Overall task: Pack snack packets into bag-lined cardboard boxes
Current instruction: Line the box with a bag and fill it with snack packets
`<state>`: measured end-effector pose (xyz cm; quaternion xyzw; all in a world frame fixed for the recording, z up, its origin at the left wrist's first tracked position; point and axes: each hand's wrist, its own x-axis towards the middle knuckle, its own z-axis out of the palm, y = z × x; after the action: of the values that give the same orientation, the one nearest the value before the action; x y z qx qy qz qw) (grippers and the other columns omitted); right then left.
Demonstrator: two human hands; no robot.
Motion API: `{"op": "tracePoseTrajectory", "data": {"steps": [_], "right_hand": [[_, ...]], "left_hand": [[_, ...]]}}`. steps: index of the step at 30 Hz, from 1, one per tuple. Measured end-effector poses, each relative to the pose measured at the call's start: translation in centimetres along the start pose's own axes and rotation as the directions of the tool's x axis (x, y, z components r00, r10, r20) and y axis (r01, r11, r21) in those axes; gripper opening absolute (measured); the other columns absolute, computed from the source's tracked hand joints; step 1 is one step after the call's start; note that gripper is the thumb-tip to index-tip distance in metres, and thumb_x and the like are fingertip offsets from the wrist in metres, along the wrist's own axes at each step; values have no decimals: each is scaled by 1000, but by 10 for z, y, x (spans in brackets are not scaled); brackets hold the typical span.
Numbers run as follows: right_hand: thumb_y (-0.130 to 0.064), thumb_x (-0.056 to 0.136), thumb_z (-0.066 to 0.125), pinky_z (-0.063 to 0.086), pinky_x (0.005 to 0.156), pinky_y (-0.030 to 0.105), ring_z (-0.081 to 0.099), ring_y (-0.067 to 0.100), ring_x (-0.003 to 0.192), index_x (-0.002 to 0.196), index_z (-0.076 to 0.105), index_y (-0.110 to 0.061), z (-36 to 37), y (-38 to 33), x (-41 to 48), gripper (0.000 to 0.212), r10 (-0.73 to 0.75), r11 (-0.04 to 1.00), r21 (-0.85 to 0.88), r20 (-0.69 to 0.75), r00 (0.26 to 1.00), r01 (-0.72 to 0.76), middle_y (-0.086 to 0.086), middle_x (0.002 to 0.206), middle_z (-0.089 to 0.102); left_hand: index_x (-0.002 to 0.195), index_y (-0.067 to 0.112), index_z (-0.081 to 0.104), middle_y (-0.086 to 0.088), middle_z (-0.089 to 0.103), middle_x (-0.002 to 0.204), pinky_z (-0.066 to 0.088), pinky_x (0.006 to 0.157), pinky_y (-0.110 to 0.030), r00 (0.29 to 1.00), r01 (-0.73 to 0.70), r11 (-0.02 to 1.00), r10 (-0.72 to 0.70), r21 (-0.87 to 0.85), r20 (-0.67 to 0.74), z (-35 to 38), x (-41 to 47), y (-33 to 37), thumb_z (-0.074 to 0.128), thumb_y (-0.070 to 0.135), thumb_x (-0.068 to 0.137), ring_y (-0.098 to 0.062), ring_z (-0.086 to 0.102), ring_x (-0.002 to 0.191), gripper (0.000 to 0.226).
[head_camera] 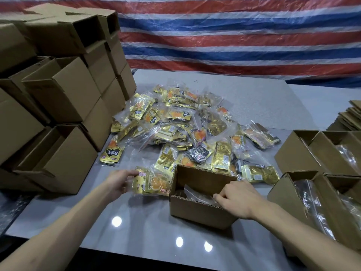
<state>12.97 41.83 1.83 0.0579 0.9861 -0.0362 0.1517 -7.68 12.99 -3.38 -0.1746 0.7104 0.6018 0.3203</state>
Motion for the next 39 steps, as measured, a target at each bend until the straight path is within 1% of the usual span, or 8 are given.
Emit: {"op": "tracePoseTrajectory", "data": {"steps": [10, 17, 21, 25, 28, 32, 36, 39], "right_hand": [[-56, 96, 46, 23, 106, 37, 52, 7, 107, 86, 69, -33, 8, -1, -11, 35, -37, 988, 143, -175, 984, 63, -17, 89, 59], [-43, 90, 65, 35, 101, 38, 58, 14, 102, 96, 74, -28, -16, -2, -19, 18, 41, 952, 280, -513, 858, 122, -11, 96, 70], [-37, 86, 75, 52, 89, 43, 60, 11, 97, 121, 66, -19, -58, -3, -24, 40, 65, 885, 393, -638, 767, 251, -7, 108, 66], [-54, 81, 74, 54, 83, 32, 61, 6, 97, 141, 50, -30, -104, -8, -29, 68, 99, 832, 440, -716, 691, 337, -13, 120, 62], [-60, 80, 70, 51, 89, 19, 60, 0, 106, 149, 39, -31, -132, -12, -34, 81, 103, 748, 496, -743, 661, 441, -12, 129, 59], [-36, 90, 73, 57, 86, 25, 68, 5, 95, 140, 51, -23, -151, -15, -41, 56, 79, 646, 559, -726, 684, 519, -9, 101, 71], [-14, 93, 71, 59, 65, 29, 73, 12, 72, 95, 72, -18, -154, -13, -49, 5, 98, 582, 605, -716, 691, 544, -1, 83, 76], [-10, 94, 68, 59, 56, 30, 74, 14, 65, 90, 69, -20, -150, -13, -53, 11, 111, 574, 589, -745, 658, 569, -2, 81, 75]], "left_hand": [[84, 4, 65, 3, 54, 57, 36, 41, -20, 908, -388, 890, 324, 240, 264, 21, -50, 53, 74, 4, 86, -7, 41, 43, 9], [86, 24, 77, 22, 69, 84, 43, 74, -25, 680, -727, 513, 632, 456, 372, 46, -119, 107, 80, 25, 82, 11, 60, 69, 4], [79, 33, 78, 33, 69, 82, 43, 76, -8, 515, -845, 346, 733, 408, 444, 53, -161, 149, 82, 29, 78, 22, 61, 89, 6], [85, 28, 77, 27, 69, 70, 46, 82, -17, 334, -933, 190, 770, 305, 544, 68, -199, 177, 82, 26, 80, 13, 63, 71, 7], [89, 19, 78, 18, 50, 53, 35, 55, -12, 240, -961, 85, 732, 264, 638, 86, -217, 185, 80, 28, 83, 1, 41, 49, 11], [88, 17, 78, -10, 44, 60, 31, 57, -31, 177, -970, 11, 716, 243, 676, 108, -226, 184, 77, 38, 81, -30, 35, 58, 22], [79, 15, 76, 16, 56, 55, 32, 52, -13, 136, -984, 24, 740, 176, 659, 119, -225, 175, 79, 31, 81, 1, 41, 52, 16], [86, 14, 76, 8, 55, 54, 30, 50, -18, 183, -976, 41, 688, 213, 702, 116, -220, 171, 81, 38, 77, -8, 39, 48, 27]]}}
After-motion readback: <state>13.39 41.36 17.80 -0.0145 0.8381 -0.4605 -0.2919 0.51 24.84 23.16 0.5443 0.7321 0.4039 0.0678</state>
